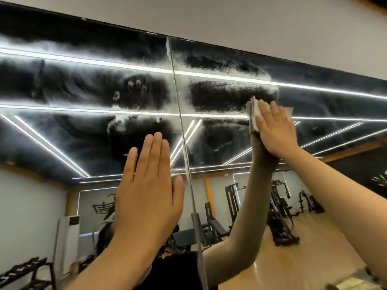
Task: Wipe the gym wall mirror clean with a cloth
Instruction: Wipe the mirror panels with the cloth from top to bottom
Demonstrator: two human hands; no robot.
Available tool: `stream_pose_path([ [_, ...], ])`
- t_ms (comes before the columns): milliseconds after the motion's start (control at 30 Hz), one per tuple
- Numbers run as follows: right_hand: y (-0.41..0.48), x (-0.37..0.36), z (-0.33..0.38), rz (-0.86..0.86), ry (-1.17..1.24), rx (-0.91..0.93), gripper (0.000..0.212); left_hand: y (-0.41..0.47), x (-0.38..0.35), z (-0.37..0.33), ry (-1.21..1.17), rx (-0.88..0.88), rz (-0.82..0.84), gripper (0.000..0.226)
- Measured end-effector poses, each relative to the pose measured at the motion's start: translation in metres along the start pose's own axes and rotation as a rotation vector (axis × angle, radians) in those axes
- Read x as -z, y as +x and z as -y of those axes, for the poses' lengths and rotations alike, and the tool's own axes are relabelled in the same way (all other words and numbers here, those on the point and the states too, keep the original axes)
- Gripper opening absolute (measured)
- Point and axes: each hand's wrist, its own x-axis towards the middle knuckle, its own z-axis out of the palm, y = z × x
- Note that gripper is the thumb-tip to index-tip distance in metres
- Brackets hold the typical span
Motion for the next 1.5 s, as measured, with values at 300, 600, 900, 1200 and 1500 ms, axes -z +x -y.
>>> stream_pose_path([
  [300, -0.1, -0.033, 0.132, -0.001, 0.019, 0.422, 0.054, -0.001, 0.001, -0.003, -0.025, 0.016, -0.027, 0.062],
  [600, -0.078, -0.022, 0.073, 0.04, 0.046, 0.404, 0.059, -0.001, 0.004, -0.001, 0.007, 0.013, 0.018, 0.068],
  [900, -0.029, -0.011, -0.025, 0.01, 0.01, 0.084, 0.053, -0.002, 0.001, 0.0, -0.017, 0.007, 0.005, 0.068],
  [1200, -0.133, -0.019, -0.028, 0.048, 0.053, 0.124, 0.06, -0.004, 0.015, -0.006, -0.113, 0.025, 0.056, 0.069],
  [1500, -0.281, -0.031, -0.054, 0.138, 0.032, 0.158, 0.058, -0.078, 0.015, -0.034, -0.036, 0.015, 0.121, 0.071],
])
